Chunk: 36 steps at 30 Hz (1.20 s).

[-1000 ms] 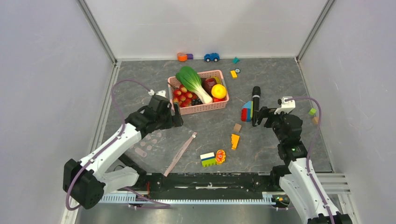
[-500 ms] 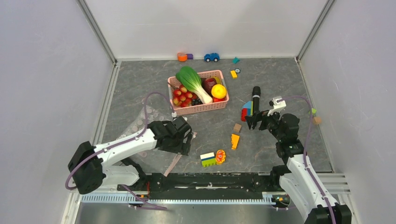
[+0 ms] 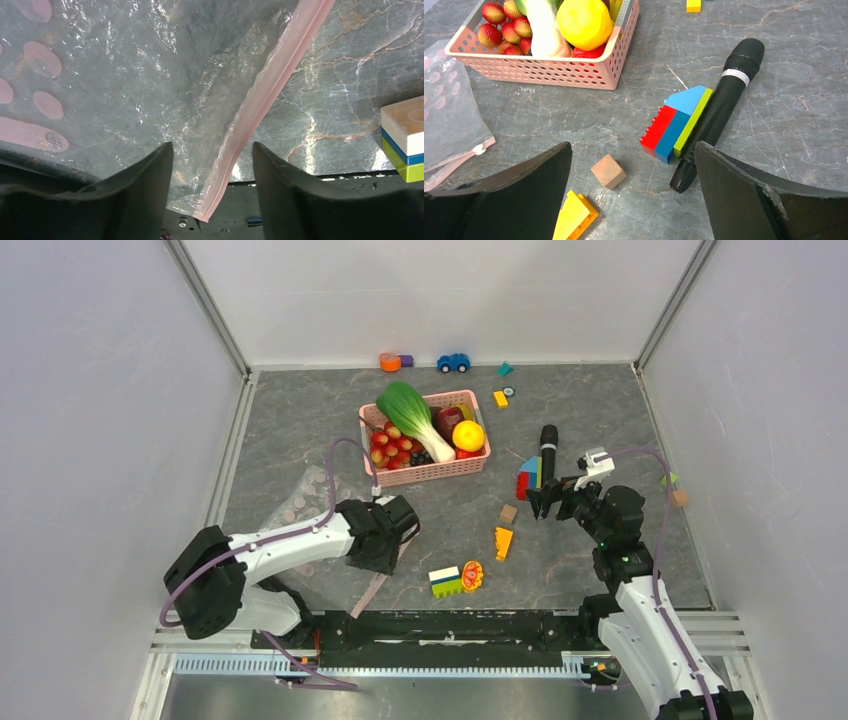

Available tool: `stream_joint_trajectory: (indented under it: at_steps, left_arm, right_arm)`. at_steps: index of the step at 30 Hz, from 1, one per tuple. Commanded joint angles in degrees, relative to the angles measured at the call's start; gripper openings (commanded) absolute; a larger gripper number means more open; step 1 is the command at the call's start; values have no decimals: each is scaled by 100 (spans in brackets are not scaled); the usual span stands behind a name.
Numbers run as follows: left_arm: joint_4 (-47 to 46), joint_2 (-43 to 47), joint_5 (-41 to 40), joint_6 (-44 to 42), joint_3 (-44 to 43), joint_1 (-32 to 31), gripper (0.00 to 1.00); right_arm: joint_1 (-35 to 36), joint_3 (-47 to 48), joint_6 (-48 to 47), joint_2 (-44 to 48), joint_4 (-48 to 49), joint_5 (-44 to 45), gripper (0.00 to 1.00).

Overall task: Place the food in the zip-top bag and seal the zipper
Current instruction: Pick up the zipper food storage bag at the center of the board.

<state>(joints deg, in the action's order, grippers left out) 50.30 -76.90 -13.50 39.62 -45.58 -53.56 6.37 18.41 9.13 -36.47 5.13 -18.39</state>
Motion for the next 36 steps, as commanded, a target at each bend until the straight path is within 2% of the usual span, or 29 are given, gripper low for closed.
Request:
stream_joint_trajectory:
  at_steps: [1,2,5,6,7,8,13,15,17,20,23,26,30,32,36]
  left_arm:
    - [-351,-189,-103,-8,-109,-48,54]
    - [-428,-234,-64,-60,-113,-46,48]
    - [-439,-295,-128,-159,-213,-44,9]
    - [-395,-290,-205,-170,-260,-49,2]
    - [-381,-241,-259,457,-287,-55,2]
    - [-384,-166,-287,-153,-317,-48,2]
    - [-425,402,-329,-86,-417,-49,2]
    - [-420,695,-250,-87,-504,-49,2]
    - [-406,965,-212,-86,-634,-49,2]
    - [-446,1270,-161,-2,-834,-49,2]
    - [-539,1344,-131,-98,-972,-49,2]
    - [-566,1256,-267,-112,-1101,-45,2]
    - [-571,1112,-317,-51,-1330,-47,2]
    - [-575,1111,-323,-84,-1403,-45,2]
    - [-584,1225,-299,-45,-1462,-48,2]
  right_arm:
    - [-6,372,-168,-90,-235,-96,98]
    - [-12,375,-167,-116,-232,-75,98]
    - [-7,365,-152,-137,-231,-67,98]
    - [-4,365,-142,-133,-232,-86,98]
    - [-5,365,-132,-137,-215,-119,98]
    - [-5,350,-103,-133,-185,-154,98]
    - [-4,251,93,-213,46,-250,98]
    - [-9,137,216,-254,257,-587,98]
    - [31,-29,328,-277,694,-978,98]
    - [335,-256,544,-219,1239,-1044,98]
    - [962,-385,787,-266,1816,-824,98]
    - [2053,-266,758,-583,2100,-72,98]
    - [3202,232,835,-1359,2279,670,98]
    - [3795,492,823,-1684,2422,1380,98]
    - [4552,1033,805,-2292,2458,2291,98]
